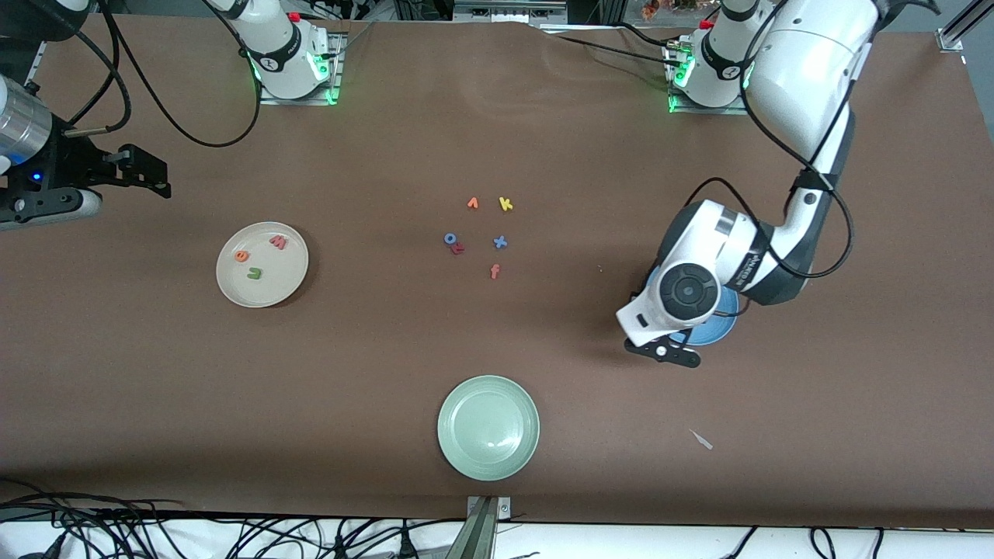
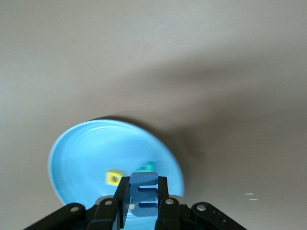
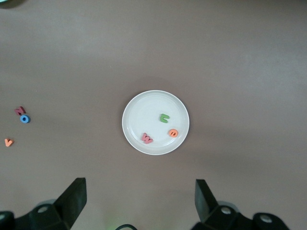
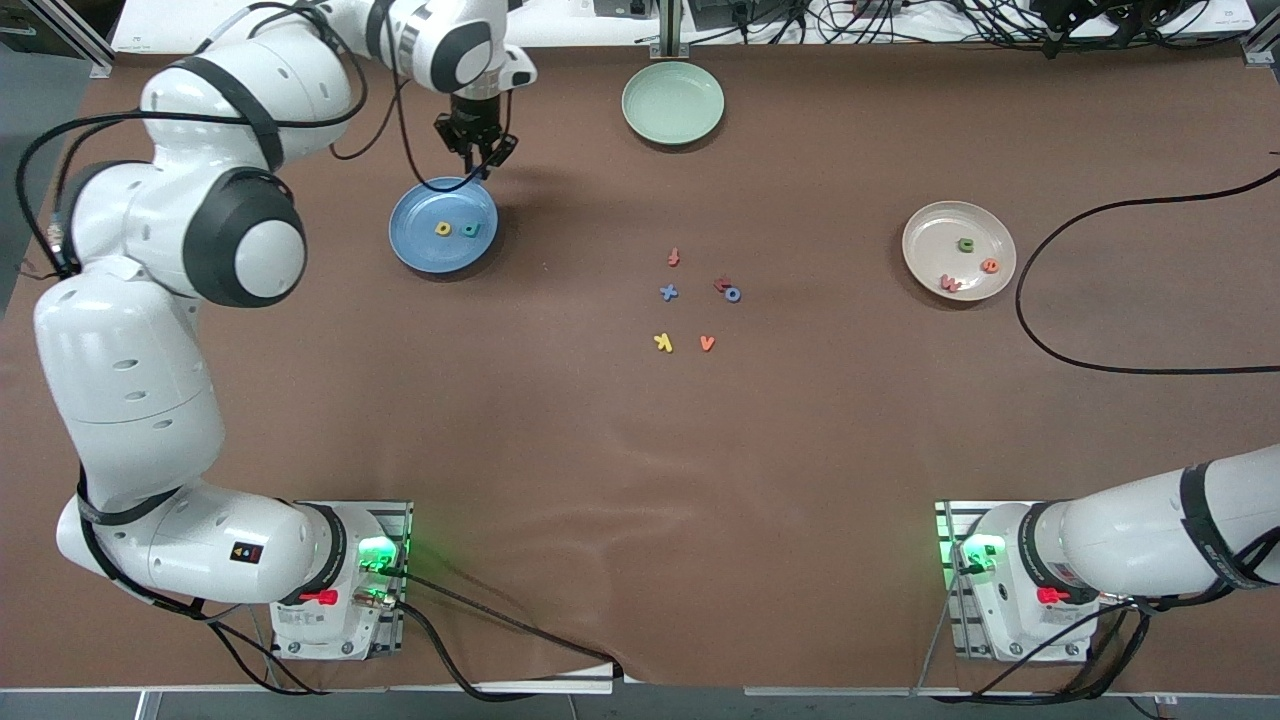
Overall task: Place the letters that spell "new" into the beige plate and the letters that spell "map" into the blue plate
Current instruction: 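Lower the blue E onto the blue plate and open the left gripper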
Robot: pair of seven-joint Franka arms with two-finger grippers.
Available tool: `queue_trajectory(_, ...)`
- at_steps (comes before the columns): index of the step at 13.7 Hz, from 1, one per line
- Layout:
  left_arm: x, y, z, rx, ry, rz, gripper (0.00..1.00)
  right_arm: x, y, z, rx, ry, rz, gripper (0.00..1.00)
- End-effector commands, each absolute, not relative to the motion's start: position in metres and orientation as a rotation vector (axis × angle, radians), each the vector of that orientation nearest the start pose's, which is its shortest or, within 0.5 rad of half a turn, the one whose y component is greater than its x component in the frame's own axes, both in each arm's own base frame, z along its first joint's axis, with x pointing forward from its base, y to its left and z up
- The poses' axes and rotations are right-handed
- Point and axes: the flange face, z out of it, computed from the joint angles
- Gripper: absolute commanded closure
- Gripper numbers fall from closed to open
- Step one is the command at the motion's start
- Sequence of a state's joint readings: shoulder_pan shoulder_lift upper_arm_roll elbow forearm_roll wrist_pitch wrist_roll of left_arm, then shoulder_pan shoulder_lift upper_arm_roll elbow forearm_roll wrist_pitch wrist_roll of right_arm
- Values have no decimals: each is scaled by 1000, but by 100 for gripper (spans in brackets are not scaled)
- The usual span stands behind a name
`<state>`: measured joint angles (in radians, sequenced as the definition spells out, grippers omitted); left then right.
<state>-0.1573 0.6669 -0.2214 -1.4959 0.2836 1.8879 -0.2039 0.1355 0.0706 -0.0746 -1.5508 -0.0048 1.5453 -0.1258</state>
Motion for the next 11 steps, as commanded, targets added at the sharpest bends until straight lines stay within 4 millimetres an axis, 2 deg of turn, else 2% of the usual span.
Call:
queue_trajectory(1,603,-171,241,-2909,469,247,88,572,38,596,-3132,-306,121,0)
queue_trajectory(3,594,-149,216,-2908,499,173,87,572,38,595,-3129,-306,123,0)
queue_trajectory(4,593,-143,212,-2902,508,166,86,571,38,595,-3128,-306,125,0)
queue_trajectory(5,593,-143,213,-2904,504,167,74,572,38,594,-3127,-313,128,0)
queue_trajectory(7,596,-142,218,-2903,495,159,0,571,37,595,-3129,-301,128,0)
queue_trajectory(9,598,-143,233,-2902,481,151,0,571,37,595,-3127,-313,128,0)
queue_trajectory(11,603,-145,268,-2894,454,134,0,571,36,595,-3126,-318,128,0)
